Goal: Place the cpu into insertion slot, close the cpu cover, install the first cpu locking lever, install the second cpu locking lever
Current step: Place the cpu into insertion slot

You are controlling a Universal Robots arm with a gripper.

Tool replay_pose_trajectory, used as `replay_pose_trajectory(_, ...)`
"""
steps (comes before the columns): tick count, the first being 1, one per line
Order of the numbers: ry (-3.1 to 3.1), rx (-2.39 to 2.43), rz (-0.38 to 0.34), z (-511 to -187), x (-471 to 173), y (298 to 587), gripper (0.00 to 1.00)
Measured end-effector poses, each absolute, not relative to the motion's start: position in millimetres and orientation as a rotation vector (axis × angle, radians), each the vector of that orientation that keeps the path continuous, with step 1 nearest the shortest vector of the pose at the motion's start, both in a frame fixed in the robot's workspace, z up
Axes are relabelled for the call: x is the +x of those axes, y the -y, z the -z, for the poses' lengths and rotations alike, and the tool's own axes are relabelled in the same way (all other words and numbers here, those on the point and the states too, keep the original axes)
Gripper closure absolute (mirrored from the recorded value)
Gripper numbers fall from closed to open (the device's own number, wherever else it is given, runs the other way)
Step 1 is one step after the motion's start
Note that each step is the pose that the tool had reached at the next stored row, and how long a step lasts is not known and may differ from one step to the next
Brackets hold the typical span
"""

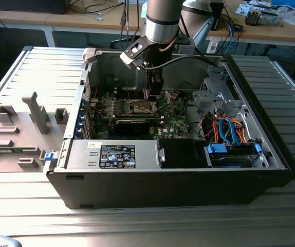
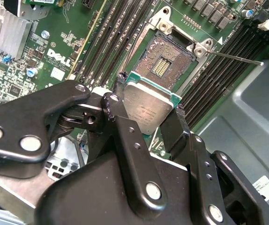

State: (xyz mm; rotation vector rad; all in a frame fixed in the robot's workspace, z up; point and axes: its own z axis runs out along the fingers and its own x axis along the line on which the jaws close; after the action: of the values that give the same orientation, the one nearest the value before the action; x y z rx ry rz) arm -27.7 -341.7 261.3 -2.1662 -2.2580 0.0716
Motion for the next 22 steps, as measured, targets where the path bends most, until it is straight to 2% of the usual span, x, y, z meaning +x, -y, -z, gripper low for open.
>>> replay_pose_trajectory(22, 2.258, -2.166, -0.072, -257.4, -27.7, 341.6, 0.46)
